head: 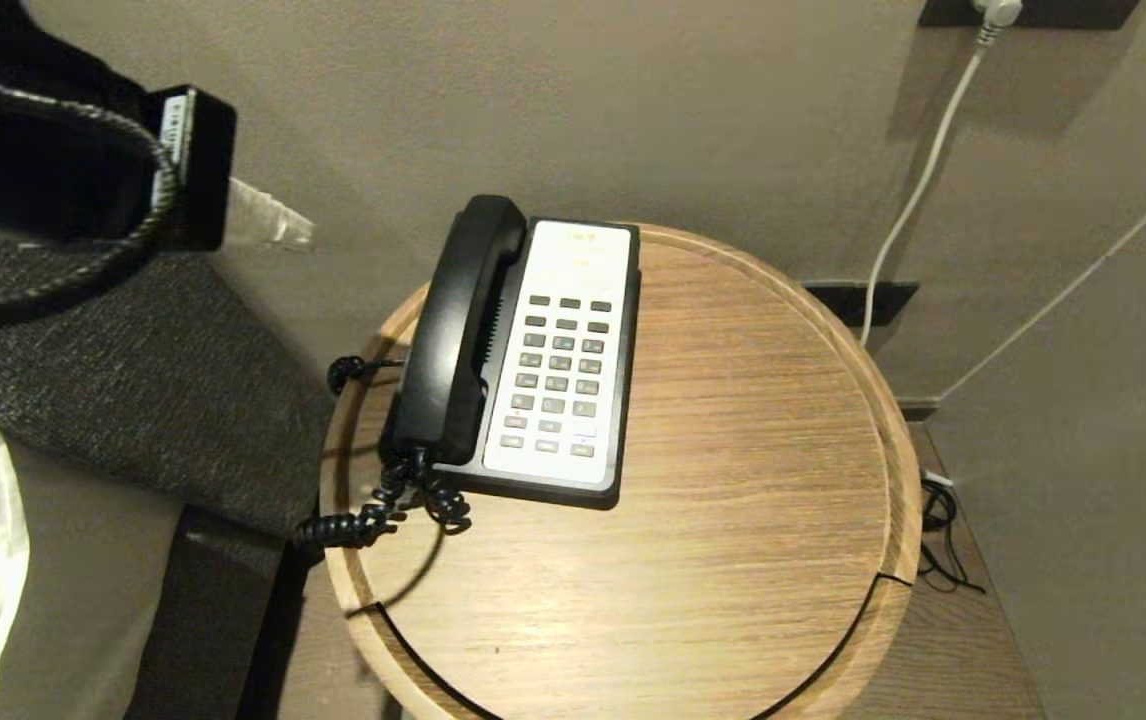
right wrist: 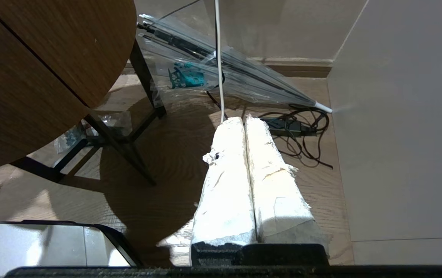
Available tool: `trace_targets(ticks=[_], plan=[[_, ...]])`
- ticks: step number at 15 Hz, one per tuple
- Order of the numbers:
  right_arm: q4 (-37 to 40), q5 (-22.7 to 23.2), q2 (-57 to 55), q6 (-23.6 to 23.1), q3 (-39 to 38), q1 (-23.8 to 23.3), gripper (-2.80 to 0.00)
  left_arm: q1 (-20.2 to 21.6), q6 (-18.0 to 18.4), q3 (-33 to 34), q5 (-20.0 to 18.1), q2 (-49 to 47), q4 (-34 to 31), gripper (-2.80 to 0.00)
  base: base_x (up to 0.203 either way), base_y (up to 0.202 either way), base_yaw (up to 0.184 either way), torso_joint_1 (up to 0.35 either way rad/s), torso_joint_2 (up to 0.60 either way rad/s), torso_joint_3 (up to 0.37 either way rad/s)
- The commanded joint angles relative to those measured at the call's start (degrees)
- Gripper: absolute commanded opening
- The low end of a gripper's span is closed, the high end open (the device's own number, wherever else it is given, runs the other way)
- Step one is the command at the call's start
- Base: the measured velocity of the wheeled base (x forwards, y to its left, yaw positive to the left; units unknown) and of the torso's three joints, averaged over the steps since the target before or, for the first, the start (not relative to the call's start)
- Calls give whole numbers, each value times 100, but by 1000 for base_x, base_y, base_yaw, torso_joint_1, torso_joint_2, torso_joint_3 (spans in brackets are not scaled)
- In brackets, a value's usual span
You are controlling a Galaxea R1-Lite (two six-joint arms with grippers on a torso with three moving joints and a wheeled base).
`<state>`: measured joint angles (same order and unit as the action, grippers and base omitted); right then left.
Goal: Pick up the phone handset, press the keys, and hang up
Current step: Pick up the desk phone handset
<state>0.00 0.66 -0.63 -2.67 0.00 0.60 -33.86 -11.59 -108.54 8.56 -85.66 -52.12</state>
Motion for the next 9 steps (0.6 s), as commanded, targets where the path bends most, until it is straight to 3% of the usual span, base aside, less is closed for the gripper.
trace_targets(ticks=[1, 2, 3, 4, 6, 9], plan=[[0, 4, -7, -5, 0, 2, -280, -226, -79, -141, 217, -382, -35, -280, 0, 0, 0, 0, 0, 0], [0, 4, 2, -5, 0, 2, -280, -226, -80, -141, 287, -436, -42, -280, 0, 0, 0, 0, 0, 0], [0, 4, 1, -5, 0, 2, -280, -237, -78, -132, 295, -471, -33, -236, 0, 0, 0, 0, 0, 0], [0, 4, -6, -5, 0, 2, -280, -316, -73, -137, 295, -507, -19, 0, 0, 0, 0, 0, 0, 0], [0, 4, -1, -5, 0, 2, -280, -619, -88, -123, 356, -580, -52, 0, 0, 0, 0, 0, 0, 0], [0, 4, -7, -5, 0, 2, -280, -922, -115, -62, 925, -689, -27, 0, 0, 0, 0, 0, 0, 0]])
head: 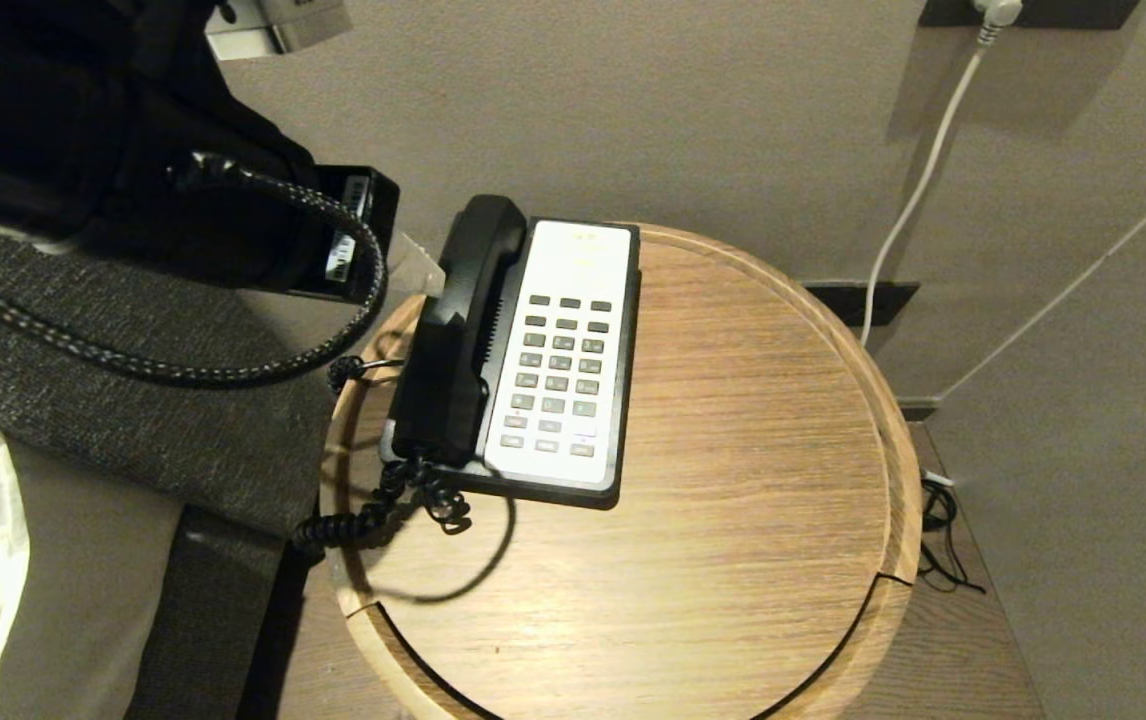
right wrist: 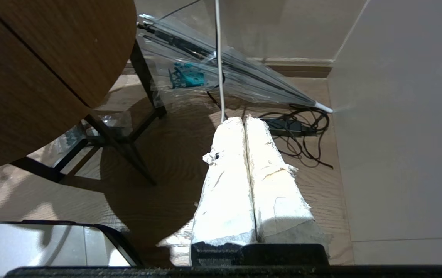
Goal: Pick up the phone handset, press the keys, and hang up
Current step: Pick up the desk phone handset
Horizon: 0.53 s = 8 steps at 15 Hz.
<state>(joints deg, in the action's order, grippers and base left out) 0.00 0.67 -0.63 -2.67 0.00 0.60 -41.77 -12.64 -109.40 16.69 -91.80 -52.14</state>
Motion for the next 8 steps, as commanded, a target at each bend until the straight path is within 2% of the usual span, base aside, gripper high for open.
trace_targets(ticks=[1, 4, 8], plan=[[0, 3, -7, -5, 0, 2, -280, -243, -14, 39, 130, -110, -24, 0, 0, 0, 0, 0, 0, 0], [0, 3, 2, -5, 0, 2, -280, -496, -15, 366, 450, -226, -10, 0, 0, 0, 0, 0, 0, 0], [0, 3, -5, -5, 0, 2, -280, -479, 15, 350, 484, -435, 240, 0, 0, 0, 0, 0, 0, 0]])
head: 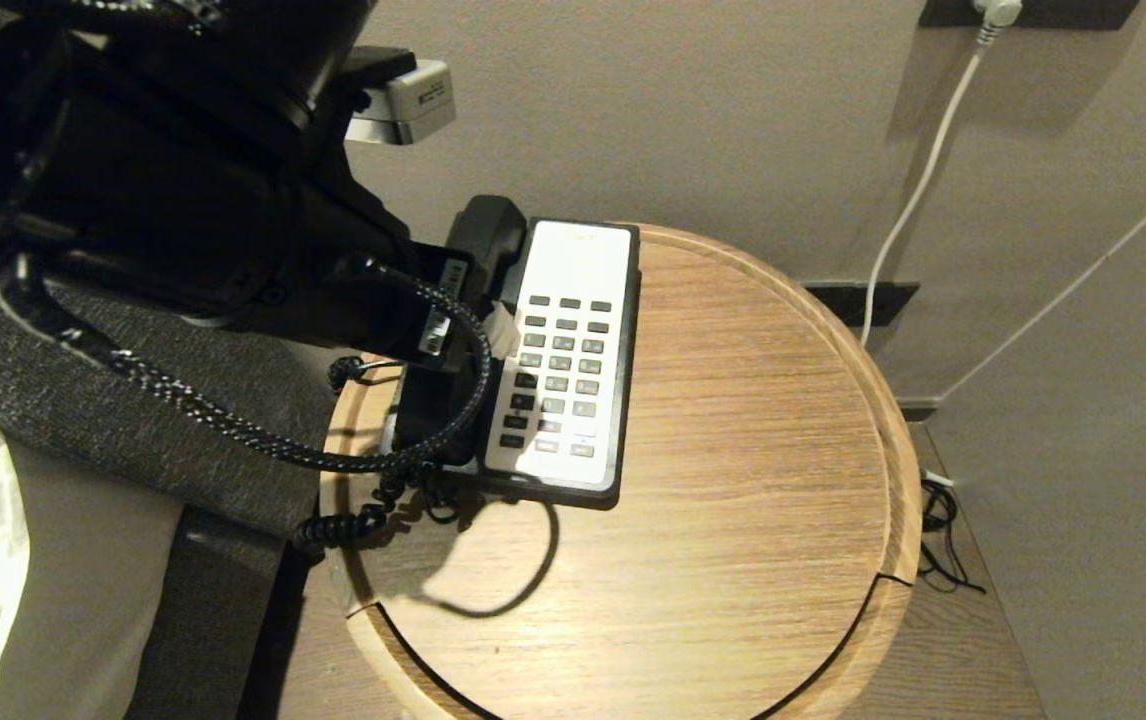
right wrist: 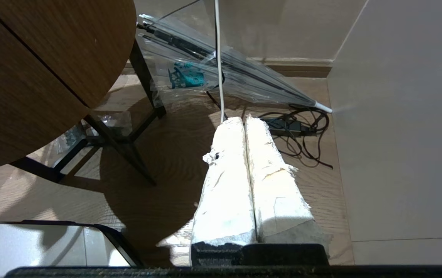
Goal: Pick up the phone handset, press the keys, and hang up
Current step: Pick up the desk phone handset
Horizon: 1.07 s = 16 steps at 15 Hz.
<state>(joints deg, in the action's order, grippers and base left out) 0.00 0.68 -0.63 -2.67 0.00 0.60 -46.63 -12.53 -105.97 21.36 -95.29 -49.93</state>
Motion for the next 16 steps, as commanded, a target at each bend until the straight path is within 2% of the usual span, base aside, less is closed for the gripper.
trace_targets(ticks=[1, 8, 14, 15, 16], plan=[[0, 2, -6, -5, 0, 2, -280, 18, 4, 1, 21, -102, 30, 0, 0, 0, 0, 0, 0, 0], [0, 2, -7, -5, 0, 2, -280, 343, 23, 24, 23, -112, 26, 0, 0, 0, 0, 0, 0, 0], [0, 2, -7, -5, 0, 2, -280, 356, 22, 24, 18, -183, 27, 0, 0, 0, 0, 0, 0, 0], [0, 2, -7, -5, 0, 2, -280, 356, 21, 50, 18, -183, 18, -280, 0, 0, 0, 0, 0, 0], [0, 2, 2, -5, 0, 2, -280, 356, -4, 68, 18, -192, 18, -280, 0, 0, 0, 0, 0, 0]])
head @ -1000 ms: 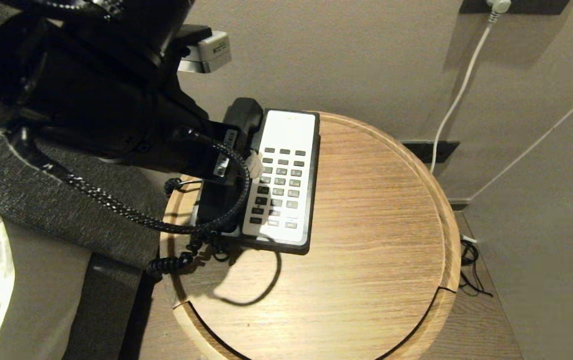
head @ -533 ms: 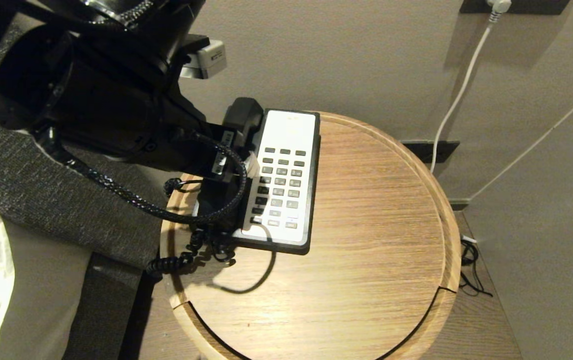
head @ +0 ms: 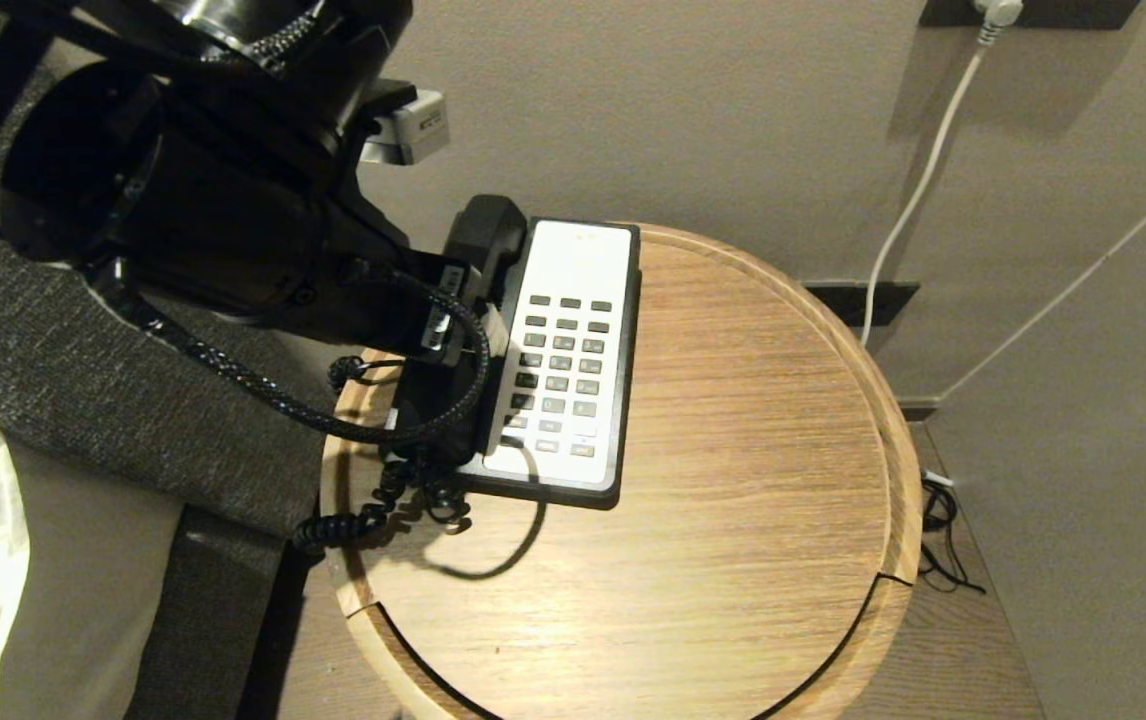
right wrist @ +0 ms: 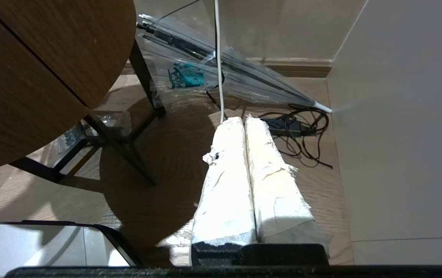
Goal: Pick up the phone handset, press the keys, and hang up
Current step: Pick up the desk phone handset
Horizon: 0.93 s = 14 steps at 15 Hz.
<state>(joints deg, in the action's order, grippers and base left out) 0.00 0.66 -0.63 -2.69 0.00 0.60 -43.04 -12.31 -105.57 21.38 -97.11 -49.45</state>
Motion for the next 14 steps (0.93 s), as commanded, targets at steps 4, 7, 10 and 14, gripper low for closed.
trace_targets(ticks=[4, 7, 10, 14], plan=[[0, 4, -7, -3, 0, 2, -280, 7, -48, 181, 15, 40, -21, -280, 0, 0, 0, 0, 0, 0], [0, 4, -4, -3, 0, 2, -280, 7, -43, 283, 15, 124, -14, -280, 0, 0, 0, 0, 0, 0], [0, 4, -7, -3, 0, 2, -280, -2, -79, 276, 15, 190, -13, -280, 0, 0, 0, 0, 0, 0], [0, 4, -1, -3, 0, 2, -280, -53, -87, 172, 4, 385, -6, -280, 0, 0, 0, 0, 0, 0]])
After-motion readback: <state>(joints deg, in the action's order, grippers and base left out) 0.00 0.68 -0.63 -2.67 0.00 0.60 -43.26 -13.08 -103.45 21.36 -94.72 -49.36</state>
